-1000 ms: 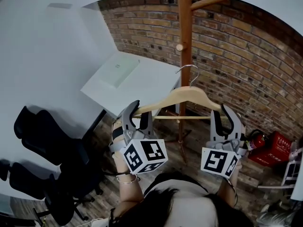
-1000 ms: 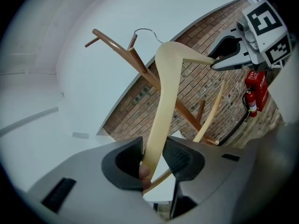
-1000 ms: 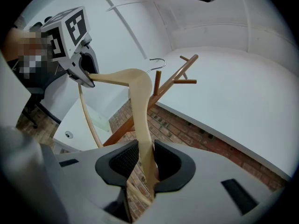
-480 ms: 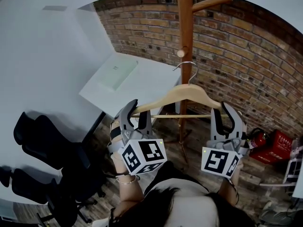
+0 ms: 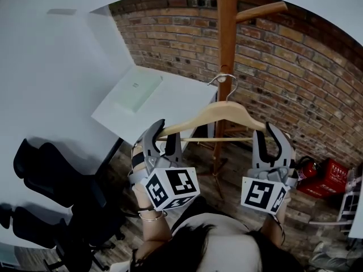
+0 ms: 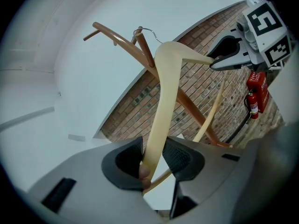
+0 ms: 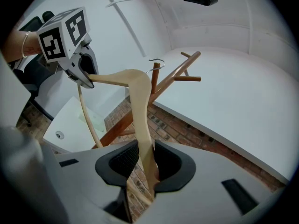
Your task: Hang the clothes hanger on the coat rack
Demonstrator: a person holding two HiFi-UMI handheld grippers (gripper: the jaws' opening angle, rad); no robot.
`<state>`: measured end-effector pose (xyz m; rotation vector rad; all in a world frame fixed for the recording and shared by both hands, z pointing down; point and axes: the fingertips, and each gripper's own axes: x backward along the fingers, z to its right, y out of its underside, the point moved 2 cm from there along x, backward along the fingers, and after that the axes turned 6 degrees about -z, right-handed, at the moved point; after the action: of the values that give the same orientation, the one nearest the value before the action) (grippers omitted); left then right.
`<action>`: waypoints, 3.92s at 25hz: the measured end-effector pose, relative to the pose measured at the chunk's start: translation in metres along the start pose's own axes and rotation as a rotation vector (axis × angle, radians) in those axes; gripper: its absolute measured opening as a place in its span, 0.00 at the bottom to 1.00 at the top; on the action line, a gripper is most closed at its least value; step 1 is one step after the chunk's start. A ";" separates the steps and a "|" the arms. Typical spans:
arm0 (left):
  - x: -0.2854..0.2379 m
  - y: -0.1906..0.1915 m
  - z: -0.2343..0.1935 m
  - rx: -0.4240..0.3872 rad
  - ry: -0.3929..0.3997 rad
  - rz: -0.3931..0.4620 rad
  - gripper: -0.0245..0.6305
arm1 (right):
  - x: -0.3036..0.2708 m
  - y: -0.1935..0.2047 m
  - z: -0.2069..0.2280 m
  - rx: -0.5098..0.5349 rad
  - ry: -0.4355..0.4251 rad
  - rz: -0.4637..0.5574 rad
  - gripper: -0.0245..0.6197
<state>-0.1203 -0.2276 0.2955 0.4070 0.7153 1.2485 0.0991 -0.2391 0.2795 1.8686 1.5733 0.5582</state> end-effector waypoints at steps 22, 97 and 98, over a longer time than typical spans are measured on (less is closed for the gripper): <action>-0.046 0.004 0.002 -0.012 0.070 0.015 0.24 | -0.034 0.011 -0.013 -0.017 0.016 -0.080 0.22; -0.061 0.016 0.013 0.017 0.146 0.159 0.27 | -0.036 0.026 -0.032 -0.136 0.024 -0.124 0.27; -0.060 0.016 0.012 0.018 0.146 0.160 0.27 | -0.035 0.026 -0.032 -0.135 0.024 -0.126 0.28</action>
<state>-0.1321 -0.2785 0.3309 0.3969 0.8311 1.4342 0.0892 -0.2694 0.3227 1.6564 1.6154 0.6165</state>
